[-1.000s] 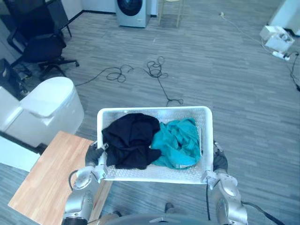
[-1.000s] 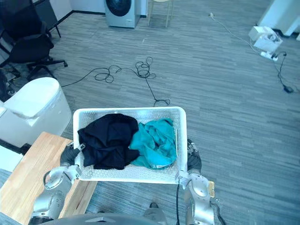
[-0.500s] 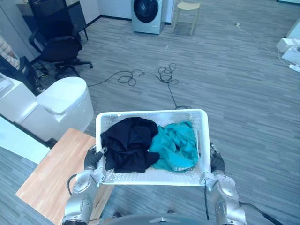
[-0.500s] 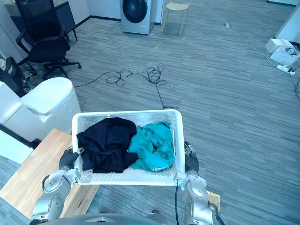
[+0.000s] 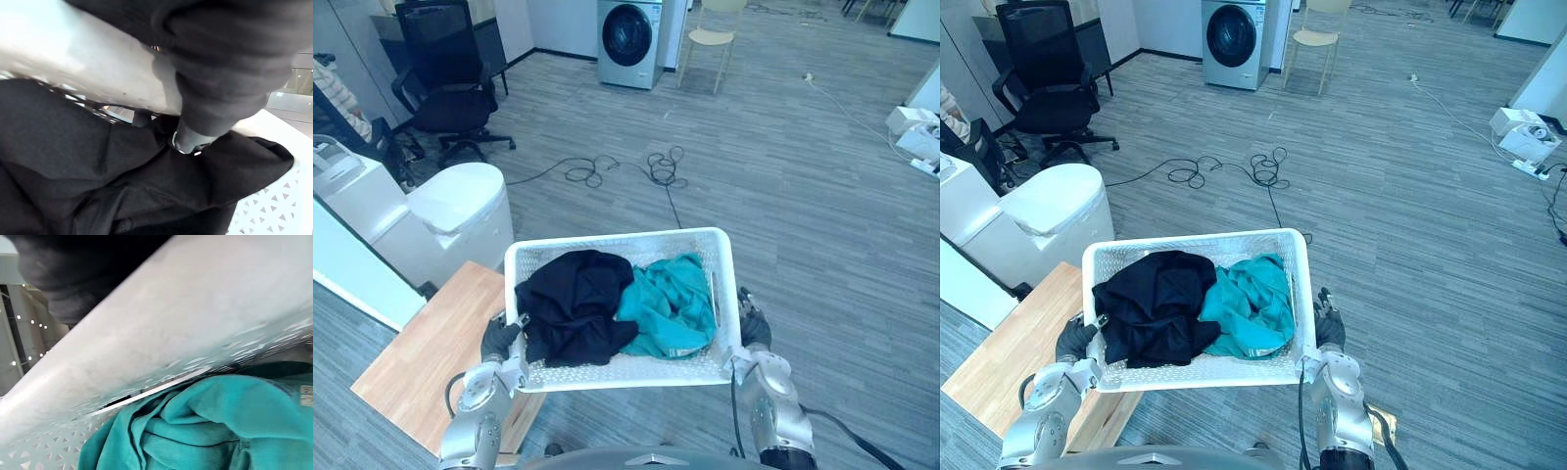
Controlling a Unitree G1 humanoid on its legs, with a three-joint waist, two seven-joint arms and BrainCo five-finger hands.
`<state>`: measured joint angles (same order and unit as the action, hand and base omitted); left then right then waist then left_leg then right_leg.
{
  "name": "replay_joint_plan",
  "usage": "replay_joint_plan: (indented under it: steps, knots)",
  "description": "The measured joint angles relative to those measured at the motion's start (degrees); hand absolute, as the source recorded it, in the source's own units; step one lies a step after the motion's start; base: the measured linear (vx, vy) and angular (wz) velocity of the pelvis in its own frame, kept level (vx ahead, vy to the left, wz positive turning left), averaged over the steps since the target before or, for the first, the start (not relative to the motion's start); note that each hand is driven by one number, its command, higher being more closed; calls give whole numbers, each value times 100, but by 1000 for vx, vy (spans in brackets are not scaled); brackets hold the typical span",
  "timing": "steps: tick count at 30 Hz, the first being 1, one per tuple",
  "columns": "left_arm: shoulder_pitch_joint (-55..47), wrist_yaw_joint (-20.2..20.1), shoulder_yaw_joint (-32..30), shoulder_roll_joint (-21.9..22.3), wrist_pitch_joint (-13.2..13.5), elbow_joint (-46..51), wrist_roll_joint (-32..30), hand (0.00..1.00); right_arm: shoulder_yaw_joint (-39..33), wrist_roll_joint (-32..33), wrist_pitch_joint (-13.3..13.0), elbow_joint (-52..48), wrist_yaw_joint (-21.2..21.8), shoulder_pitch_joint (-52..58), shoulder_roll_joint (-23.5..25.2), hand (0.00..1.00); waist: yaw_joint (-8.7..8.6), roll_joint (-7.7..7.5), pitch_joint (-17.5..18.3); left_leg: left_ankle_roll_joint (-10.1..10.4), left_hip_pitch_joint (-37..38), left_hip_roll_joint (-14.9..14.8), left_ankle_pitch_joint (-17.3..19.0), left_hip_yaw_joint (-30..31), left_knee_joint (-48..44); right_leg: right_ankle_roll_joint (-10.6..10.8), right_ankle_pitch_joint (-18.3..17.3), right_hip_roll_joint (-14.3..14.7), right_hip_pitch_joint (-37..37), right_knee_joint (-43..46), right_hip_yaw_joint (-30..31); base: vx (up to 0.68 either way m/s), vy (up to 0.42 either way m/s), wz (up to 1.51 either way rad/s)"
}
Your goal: Pick up the laundry basket with both hands and put the clothes into the washing machine.
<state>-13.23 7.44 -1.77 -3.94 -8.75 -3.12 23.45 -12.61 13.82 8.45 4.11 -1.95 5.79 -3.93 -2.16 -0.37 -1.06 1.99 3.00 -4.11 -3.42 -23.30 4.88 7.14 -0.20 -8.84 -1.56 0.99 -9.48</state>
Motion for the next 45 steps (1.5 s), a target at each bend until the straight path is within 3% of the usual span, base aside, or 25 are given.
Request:
replay_joint_plan:
  steps: [16,21,28,32,38,45]
  knots:
    - [-4,-9,29,-81,-1,-48,-1,100,196,157,94,534,219,-487,-843,0,-33,-49,44,-44,-114,18,-121,-26,3,-40,205,-8,67,-189,12,-16,10,-1]
    - [-2,-39,216,-232,0,-205,0,100,321,658,128,604,290,-655,-1205,0,-42,-97,87,-55,-134,24,-147,-27,6,-46,220,-11,75,-227,62,-7,3,-1]
    - [-30,-196,248,-290,12,-273,28,100,873,1620,173,583,771,-688,-2256,0,-67,-209,200,-70,-206,30,-168,-55,7,-14,280,-21,160,-237,102,-7,7,-2]
    - [-46,-310,366,-400,43,-274,127,100,1396,2124,204,478,1290,-667,-3187,0,-124,-212,203,-68,-205,29,-166,-124,9,-35,269,-28,217,-251,170,-16,11,-7]
    - [-167,-532,566,-455,62,-275,230,100,1623,2723,335,110,1865,-117,-4253,0,-231,-250,248,-40,-224,33,-144,-252,12,-28,272,-37,333,-240,263,-6,8,-11]
    - [-176,-662,731,-446,104,-470,234,100,1651,3080,517,197,2199,53,-4905,0,-313,-255,257,-40,-210,33,-144,-303,12,-24,279,-40,348,-240,289,-6,2,-3]
